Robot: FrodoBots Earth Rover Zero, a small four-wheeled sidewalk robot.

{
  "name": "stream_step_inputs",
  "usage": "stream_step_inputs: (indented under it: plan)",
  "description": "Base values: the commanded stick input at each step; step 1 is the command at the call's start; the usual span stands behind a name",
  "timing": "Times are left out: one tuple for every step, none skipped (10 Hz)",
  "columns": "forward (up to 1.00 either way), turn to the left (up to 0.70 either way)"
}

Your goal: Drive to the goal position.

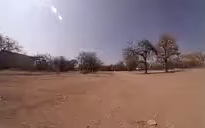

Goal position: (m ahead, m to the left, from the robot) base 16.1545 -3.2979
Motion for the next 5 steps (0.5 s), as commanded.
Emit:
stream_step_inputs:
  plan:
    - [1.00,0.00]
    - [1.00,0.00]
    - [1.00,0.00]
    - [1.00,0.00]
    - [1.00,0.00]
